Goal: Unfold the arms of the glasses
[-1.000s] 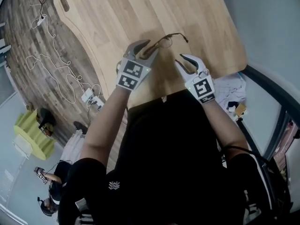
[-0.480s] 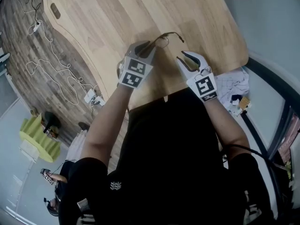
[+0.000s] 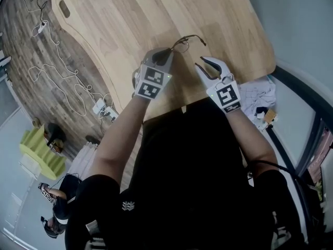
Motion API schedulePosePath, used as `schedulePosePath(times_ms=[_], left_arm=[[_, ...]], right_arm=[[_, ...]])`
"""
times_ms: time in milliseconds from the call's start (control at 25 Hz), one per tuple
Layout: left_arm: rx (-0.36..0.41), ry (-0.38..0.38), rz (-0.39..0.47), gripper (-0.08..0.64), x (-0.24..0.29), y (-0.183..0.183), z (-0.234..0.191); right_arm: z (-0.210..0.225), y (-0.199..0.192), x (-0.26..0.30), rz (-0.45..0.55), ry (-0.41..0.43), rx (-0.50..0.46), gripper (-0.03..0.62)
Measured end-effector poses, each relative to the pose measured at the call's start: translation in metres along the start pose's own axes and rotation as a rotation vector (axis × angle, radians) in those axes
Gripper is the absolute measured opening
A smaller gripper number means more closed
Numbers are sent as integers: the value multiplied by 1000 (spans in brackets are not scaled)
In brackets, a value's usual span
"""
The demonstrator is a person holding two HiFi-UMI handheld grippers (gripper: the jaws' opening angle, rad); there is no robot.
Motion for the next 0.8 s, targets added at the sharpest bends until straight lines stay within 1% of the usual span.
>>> schedulePosePath(times_ms=[120,240,360,480,520,560,640,800], left_arm=[[15,6,40,21,-9,7,2],[28,4,61,20,-21,10,6],[42,7,84,20,-34,11,9],[36,18,108,20,-43,10,10],[35,21,114,20,-46,9,11],[35,22,120,20,-48,9,12],[37,22,131,20,-54,9,14],[37,24,146,20,-59,6,14]], right_arm=[[0,12,-1,46,4,40,92],[1,31,0,108,15,96,92],[-4,56,3,160,48,143,92],[-9,75,12,202,96,194,94],[-11,79,15,212,111,198,97],[-14,83,17,217,123,197,120],[-18,89,20,205,140,195,134],[-26,97,29,196,179,183,138]])
Point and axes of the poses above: the fingertips, and each gripper's own axes: x forward along the fingers, z to its right, y out of its top, the point moved 1 cm from there along -x, backward along the fingers, and after that the axes turned 6 degrees about z, right-handed, at the moved point
